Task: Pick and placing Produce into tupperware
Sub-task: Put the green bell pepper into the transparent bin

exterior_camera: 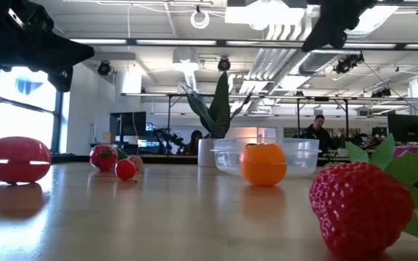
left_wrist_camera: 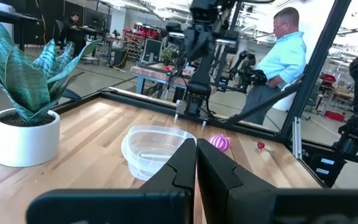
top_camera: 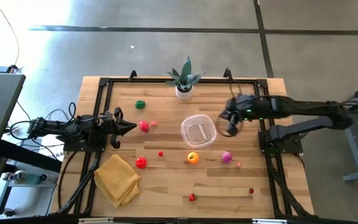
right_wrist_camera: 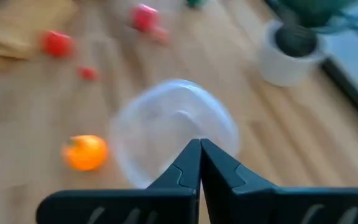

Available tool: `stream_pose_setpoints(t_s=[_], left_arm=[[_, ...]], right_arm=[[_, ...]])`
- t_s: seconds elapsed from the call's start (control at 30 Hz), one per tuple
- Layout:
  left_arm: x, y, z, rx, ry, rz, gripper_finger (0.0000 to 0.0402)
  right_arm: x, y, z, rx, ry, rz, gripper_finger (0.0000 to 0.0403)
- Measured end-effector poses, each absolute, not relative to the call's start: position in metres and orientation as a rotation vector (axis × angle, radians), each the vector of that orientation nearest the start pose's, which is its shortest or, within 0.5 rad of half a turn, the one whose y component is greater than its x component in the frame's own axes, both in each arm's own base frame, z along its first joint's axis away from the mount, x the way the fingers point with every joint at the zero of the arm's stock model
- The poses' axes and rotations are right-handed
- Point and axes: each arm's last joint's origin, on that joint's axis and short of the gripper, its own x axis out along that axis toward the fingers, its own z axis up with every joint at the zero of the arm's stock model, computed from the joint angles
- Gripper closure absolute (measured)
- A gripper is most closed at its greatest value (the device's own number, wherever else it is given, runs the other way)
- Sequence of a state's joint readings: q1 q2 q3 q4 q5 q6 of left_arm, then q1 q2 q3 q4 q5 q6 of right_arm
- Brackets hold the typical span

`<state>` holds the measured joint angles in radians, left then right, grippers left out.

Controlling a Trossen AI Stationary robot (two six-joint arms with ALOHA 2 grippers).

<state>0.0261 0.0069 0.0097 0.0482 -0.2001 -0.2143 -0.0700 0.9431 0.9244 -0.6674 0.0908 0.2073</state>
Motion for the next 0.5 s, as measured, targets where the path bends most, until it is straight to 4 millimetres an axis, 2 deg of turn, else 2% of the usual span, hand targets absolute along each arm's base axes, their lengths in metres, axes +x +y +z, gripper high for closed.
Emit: stream_pose_setpoints(t_s=[0.1,0.3,0.5], left_arm=[[0.097,0.008,0.171,-0.217,-0.074,0.22,0.0396],[0.097,0.008,0.171,-0.209,-0.075,0.222,0.0396],[0.097,0.008,0.171,-0.163,-0.074,0.224,0.0396]], right_arm=[[0.162,-0.011,0.301,0.218,0.594,-0.133,0.0402],[0.126,-0.008,0.275,0.234,0.552,-0.084,0.0402],[0.106,-0.007,0.281,0.133,0.515,-0.094,0.0402]])
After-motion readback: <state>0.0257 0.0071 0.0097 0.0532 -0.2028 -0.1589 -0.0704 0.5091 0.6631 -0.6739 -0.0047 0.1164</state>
